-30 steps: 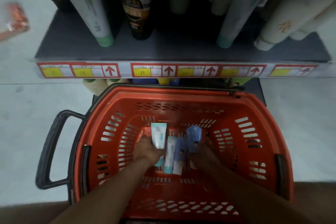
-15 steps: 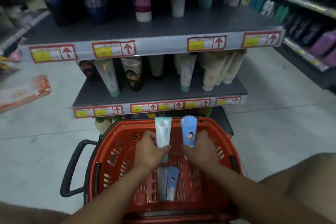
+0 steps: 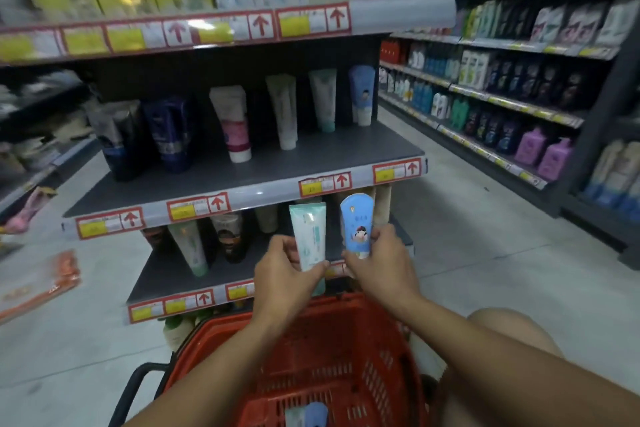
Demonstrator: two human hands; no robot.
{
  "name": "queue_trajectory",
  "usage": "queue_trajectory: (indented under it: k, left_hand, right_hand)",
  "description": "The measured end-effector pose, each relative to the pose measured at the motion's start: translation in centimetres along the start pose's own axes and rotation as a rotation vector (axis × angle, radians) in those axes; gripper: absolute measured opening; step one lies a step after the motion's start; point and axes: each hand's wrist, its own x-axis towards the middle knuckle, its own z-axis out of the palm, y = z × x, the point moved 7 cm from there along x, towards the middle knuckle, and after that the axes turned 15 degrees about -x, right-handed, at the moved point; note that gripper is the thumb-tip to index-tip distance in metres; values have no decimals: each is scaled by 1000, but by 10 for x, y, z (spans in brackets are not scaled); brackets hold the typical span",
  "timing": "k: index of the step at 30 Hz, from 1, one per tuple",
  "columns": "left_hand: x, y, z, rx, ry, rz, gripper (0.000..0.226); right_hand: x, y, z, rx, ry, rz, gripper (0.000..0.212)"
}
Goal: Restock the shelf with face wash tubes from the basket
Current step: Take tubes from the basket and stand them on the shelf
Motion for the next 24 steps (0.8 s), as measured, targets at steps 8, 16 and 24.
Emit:
queue_trajectory:
  k: [8,16,24]
  left_hand:
    - [42,86,19,-87,4,133,47]
    - [99,134,39,-94,16,214,48]
    - [155,132,65,-123,90,189,46]
  right_hand:
    - [55,-22,-70,73,154,-72,50]
    - [122,-33,-102,117,283,-92,54]
    - [184,-31,-106,97,335,-77,51]
